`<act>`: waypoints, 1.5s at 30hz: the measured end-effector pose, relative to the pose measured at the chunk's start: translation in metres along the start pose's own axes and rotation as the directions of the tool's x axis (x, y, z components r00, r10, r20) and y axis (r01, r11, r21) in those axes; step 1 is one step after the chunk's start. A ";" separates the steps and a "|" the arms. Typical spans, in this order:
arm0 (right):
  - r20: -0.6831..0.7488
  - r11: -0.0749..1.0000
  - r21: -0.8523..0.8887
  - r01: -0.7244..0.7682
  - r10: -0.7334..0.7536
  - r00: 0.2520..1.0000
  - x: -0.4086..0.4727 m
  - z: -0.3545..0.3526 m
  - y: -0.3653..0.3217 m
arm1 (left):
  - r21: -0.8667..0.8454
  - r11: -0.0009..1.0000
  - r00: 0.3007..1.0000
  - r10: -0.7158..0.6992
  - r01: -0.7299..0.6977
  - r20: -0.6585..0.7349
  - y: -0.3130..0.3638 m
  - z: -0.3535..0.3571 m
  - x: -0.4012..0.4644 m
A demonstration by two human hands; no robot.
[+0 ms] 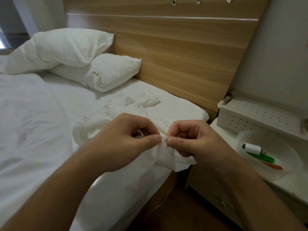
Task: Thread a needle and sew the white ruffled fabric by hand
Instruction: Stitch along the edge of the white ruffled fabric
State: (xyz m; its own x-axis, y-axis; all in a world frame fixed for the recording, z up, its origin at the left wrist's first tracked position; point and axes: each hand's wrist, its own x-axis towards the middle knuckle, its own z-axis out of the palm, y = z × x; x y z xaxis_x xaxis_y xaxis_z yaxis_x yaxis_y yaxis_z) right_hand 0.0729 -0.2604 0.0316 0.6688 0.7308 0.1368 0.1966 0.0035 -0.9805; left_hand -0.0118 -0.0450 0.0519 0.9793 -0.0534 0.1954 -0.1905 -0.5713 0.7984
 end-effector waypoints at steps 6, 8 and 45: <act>0.025 0.999 0.038 0.013 -0.014 1.000 0.001 0.004 0.005 | -0.055 0.998 1.000 0.012 -0.011 0.017 -0.001 0.001 0.000; 0.026 0.999 0.052 0.015 -0.016 1.000 0.002 0.004 0.006 | -0.098 0.995 1.000 0.010 -0.008 0.016 -0.001 0.002 -0.001; -0.097 0.966 0.256 0.045 -0.020 0.995 0.002 0.002 0.007 | -0.350 0.935 0.997 -0.033 0.055 0.068 -0.002 0.006 -0.001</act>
State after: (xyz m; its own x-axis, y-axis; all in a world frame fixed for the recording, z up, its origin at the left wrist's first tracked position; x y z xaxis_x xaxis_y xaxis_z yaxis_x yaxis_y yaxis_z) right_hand 0.0742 -0.2569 0.0247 0.7311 0.6607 0.1698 0.0365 0.2107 -0.9769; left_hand -0.0115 -0.0486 0.0464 0.9875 -0.0902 0.1293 -0.1481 -0.2504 0.9567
